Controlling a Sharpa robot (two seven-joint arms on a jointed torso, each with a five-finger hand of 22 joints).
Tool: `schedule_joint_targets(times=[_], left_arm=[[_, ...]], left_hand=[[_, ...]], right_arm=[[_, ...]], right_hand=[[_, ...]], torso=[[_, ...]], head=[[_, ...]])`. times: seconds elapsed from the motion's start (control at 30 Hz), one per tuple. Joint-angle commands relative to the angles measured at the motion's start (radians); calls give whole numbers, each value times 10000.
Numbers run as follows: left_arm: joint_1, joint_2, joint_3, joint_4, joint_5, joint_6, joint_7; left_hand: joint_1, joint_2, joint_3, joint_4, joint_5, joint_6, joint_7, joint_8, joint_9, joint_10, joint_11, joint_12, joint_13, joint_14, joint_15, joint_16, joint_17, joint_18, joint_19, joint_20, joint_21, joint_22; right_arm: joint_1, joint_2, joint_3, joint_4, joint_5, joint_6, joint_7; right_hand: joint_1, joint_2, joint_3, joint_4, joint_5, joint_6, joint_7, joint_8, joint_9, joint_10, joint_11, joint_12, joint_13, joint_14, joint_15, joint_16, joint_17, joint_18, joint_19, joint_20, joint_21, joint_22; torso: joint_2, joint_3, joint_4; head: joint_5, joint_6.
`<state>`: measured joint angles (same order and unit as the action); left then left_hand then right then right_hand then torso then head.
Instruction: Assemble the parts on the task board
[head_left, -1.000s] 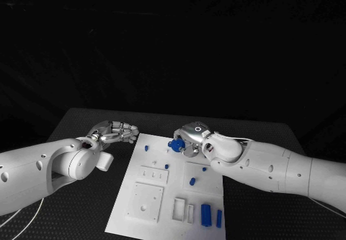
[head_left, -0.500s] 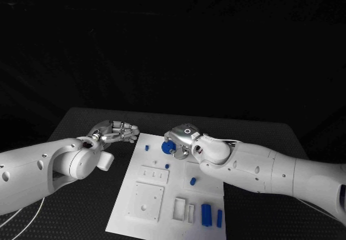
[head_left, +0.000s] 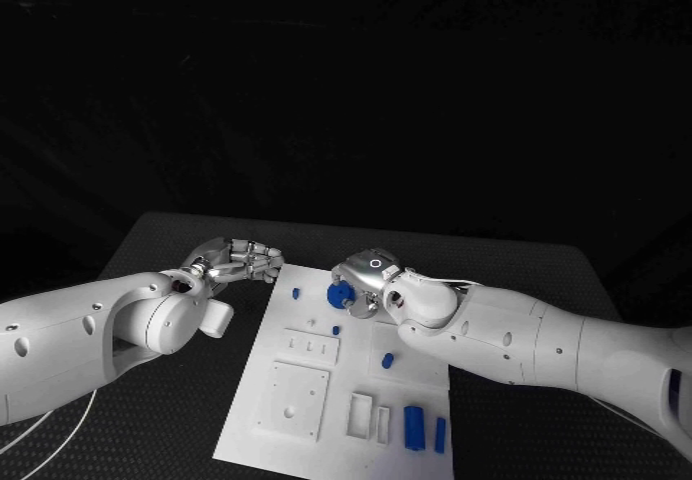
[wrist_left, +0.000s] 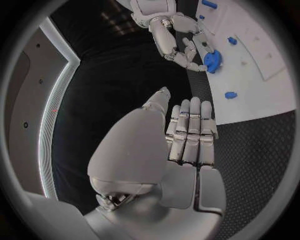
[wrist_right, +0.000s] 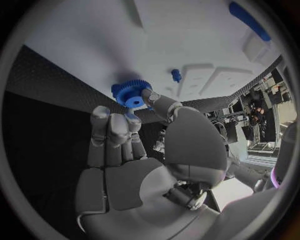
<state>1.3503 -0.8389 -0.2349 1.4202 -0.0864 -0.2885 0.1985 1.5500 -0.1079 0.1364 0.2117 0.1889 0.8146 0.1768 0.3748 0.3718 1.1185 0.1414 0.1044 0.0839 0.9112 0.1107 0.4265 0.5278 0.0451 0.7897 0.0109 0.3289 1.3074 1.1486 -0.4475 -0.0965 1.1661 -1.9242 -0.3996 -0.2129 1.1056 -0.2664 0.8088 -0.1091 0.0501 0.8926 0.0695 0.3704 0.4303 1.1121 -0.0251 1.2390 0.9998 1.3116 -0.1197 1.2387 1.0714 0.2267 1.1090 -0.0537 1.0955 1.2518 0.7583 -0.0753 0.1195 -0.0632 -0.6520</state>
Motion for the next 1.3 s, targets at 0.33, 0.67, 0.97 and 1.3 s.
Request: schedule_joint_targets(times=[0.33, 0.67, 0.97, 1.3], left_arm=[[13, 43, 7, 7, -40, 34, 46], [13, 66, 7, -9, -40, 34, 41], [14, 70, 7, 0, -40, 39, 38], [14, 77, 7, -1, -40, 45, 29]], left_hand=[[110, -24, -22, 62, -61, 28, 12, -61, -15, 71, -14, -46, -13, 16, 10, -56, 15, 174, -55, 1, -11, 202], [115, -25, -27, 70, -61, 28, 13, -61, -15, 73, -14, -47, -13, 17, 10, -58, 18, 174, -55, 1, -10, 202], [124, -25, -33, 81, -61, 29, 13, -61, -16, 75, -14, -49, -12, 19, 10, -61, 23, 174, -56, 0, -9, 202], [133, -24, -40, 92, -61, 29, 14, -60, -16, 76, -14, -51, -12, 20, 10, -65, 28, 174, -55, 0, -8, 202]], right_arm=[[-27, 210, -124, -245, 97, 163, 221], [-62, 336, -227, -407, 105, 142, 255], [-62, 376, -262, -418, 228, 304, 304], [-77, 406, -286, -351, 289, 425, 347]], right_hand=[[10, -125, 12, -6, 2, 1581, 162, 15, 8, -18, 6, -85, 11, 0, -70, -8, 11, 351, 18, -28, 47, -25], [-3, -114, -31, -27, 3, 1504, 191, -31, 1, -57, 35, -111, 16, -9, -44, -27, 8, 351, -2, -23, 35, -36], [-11, -131, -77, -58, 3, 1409, 231, -88, -13, -74, 73, -123, 25, -13, -7, -43, 8, 351, -20, -17, 28, -45], [-29, -138, -128, -83, 7, 1363, 255, -118, -19, -85, 97, -128, 33, -14, 18, -51, 9, 351, -32, -10, 27, -48]], torso=[[1, 2, -35], [5, 16, -41], [4, 15, -54], [5, 18, -47]], head=[[93, 33], [105, 41], [115, 44], [115, 30]])
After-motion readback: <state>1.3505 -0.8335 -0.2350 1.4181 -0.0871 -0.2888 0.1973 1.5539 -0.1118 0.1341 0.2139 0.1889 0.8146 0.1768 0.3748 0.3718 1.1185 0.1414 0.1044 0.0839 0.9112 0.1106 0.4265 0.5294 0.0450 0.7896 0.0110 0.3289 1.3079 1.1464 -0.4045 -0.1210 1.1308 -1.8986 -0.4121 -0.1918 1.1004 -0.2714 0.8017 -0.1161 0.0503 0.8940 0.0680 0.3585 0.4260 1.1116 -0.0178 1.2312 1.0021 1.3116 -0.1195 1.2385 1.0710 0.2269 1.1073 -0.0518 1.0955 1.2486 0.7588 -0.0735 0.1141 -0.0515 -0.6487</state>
